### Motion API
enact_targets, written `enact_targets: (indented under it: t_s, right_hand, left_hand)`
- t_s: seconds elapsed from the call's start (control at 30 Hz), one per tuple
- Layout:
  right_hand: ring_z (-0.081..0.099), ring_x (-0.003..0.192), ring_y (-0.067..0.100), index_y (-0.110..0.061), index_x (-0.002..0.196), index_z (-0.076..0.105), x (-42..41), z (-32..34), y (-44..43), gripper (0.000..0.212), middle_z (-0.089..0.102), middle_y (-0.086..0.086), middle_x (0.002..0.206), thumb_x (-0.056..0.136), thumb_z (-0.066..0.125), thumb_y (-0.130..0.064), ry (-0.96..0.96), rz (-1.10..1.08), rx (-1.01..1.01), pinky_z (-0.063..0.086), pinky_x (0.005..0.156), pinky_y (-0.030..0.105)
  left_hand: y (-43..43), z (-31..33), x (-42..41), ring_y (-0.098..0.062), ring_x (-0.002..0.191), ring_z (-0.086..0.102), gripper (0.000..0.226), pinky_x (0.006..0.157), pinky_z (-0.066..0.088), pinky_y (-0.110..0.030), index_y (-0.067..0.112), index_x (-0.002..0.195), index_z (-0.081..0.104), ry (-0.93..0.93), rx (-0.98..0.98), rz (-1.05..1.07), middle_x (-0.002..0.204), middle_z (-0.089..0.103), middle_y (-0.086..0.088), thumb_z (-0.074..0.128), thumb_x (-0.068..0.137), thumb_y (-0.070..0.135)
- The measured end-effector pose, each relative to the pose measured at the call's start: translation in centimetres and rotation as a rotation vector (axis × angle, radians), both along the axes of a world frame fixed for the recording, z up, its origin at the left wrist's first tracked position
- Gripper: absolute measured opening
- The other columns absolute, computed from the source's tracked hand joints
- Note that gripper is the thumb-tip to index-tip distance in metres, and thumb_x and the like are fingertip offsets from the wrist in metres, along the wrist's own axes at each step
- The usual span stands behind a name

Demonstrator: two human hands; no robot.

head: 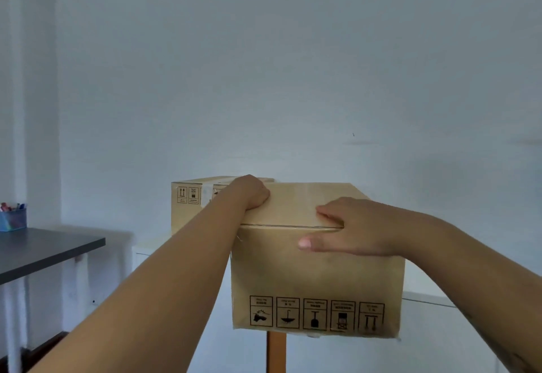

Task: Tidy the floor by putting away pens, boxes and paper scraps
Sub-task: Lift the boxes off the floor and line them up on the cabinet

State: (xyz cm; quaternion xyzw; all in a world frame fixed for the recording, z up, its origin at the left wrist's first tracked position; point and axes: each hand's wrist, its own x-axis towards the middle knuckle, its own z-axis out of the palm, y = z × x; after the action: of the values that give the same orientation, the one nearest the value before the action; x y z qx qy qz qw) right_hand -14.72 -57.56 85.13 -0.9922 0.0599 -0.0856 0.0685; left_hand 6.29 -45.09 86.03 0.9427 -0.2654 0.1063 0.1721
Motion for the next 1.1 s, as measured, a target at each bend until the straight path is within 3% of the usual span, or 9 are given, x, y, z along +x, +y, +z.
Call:
enact_targets:
  t_s: [0.1,0.27,0.4,0.47,0.57,0.67,0.73,0.83,1.1]
  right_hand:
    - [0.036,0.135,0.012,-0.04,0.149,0.021,0.0,-1.1,-0.8,0.1,0.028,-0.019,0.152,0.065,0.056,-0.082,-0.048,-0.036,-0.163,0.037,0.104,0.037]
    - [0.046,0.125,0.012,-0.039,0.144,0.032,2.7,-1.9,-1.5,0.095,0.04,-0.019,0.143,0.064,0.056,-0.083,-0.157,-0.02,-0.208,0.044,0.092,0.035]
    - [0.055,0.112,0.014,-0.035,0.134,0.044,5.5,-2.1,-2.0,0.088,0.055,-0.014,0.129,0.062,0.058,-0.083,-0.244,-0.055,-0.184,0.047,0.087,0.035]
    - [0.057,0.11,0.016,-0.034,0.13,0.049,6.8,-1.9,-2.6,0.084,0.059,-0.012,0.124,0.063,0.057,-0.083,-0.272,-0.088,-0.214,0.045,0.087,0.034]
    - [0.058,0.104,0.017,-0.03,0.118,0.055,9.1,-2.6,-3.4,0.079,0.063,-0.009,0.114,0.064,0.048,-0.087,-0.354,-0.138,-0.339,0.039,0.087,0.035]
    - [0.056,0.109,0.018,-0.029,0.115,0.055,11.2,-3.6,-4.0,0.084,0.062,-0.009,0.114,0.063,0.031,-0.09,-0.448,-0.187,-0.469,0.032,0.1,0.041]
    - [0.052,0.116,0.021,-0.03,0.12,0.052,12.1,-4.1,-4.5,0.086,0.059,-0.009,0.121,0.064,0.024,-0.089,-0.462,-0.202,-0.492,0.025,0.106,0.046]
    - [0.042,0.126,0.024,-0.033,0.131,0.043,13.7,-5.1,-5.8,0.079,0.05,-0.006,0.132,0.072,0.03,-0.084,-0.479,-0.228,-0.403,0.017,0.111,0.051]
    - [0.039,0.121,0.022,-0.032,0.136,0.035,18.2,-6.1,-7.3,0.091,0.042,-0.003,0.128,0.063,0.05,-0.085,-0.505,-0.216,-0.373,0.021,0.104,0.044]
  left_hand:
    - [0.1,0.7,0.0,-0.028,0.12,0.053,0.043,0.099,0.042,-0.036,0.004,0.122,0.062,-0.019,0.078,0.0,0.131,0.057,-0.013,0.036,0.101,0.031]
    - [0.6,1.0,-1.7,-0.022,0.121,0.05,0.046,0.097,0.04,-0.034,0.018,0.124,0.062,-0.072,0.053,-0.101,0.133,0.057,-0.003,0.045,0.096,0.05]
    - [1.1,-0.7,-3.4,-0.017,0.09,0.053,0.045,0.078,0.041,-0.033,0.023,0.081,0.062,-0.175,0.006,-0.191,0.092,0.056,0.004,0.033,0.099,0.053]
    - [2.0,-2.0,-3.5,-0.019,0.085,0.056,0.049,0.075,0.045,-0.035,0.025,0.074,0.055,-0.322,-0.038,-0.166,0.085,0.058,0.005,0.026,0.099,0.055]
    - [2.8,-4.8,-2.0,-0.02,0.101,0.059,0.042,0.083,0.05,-0.04,0.028,0.101,0.059,-0.503,-0.039,-0.216,0.105,0.064,0.004,0.025,0.099,0.054]
    - [2.3,-7.1,0.3,-0.019,0.131,0.04,0.044,0.108,0.036,-0.037,0.021,0.136,0.044,-0.59,-0.026,-0.208,0.14,0.049,0.003,0.036,0.1,0.046]
    - [1.3,-7.6,1.6,-0.02,0.132,0.038,0.046,0.109,0.034,-0.037,0.019,0.136,0.043,-0.633,-0.049,-0.181,0.14,0.047,0.002,0.04,0.099,0.045]
    - [-0.2,-8.2,3.3,-0.023,0.125,0.044,0.047,0.101,0.043,-0.036,0.017,0.13,0.048,-0.684,-0.083,-0.162,0.131,0.052,-0.001,0.041,0.095,0.048]
    - [-1.8,-9.1,8.0,-0.027,0.118,0.053,0.054,0.1,0.046,-0.04,0.015,0.123,0.053,-0.758,-0.114,-0.094,0.12,0.059,-0.002,0.031,0.092,0.053]
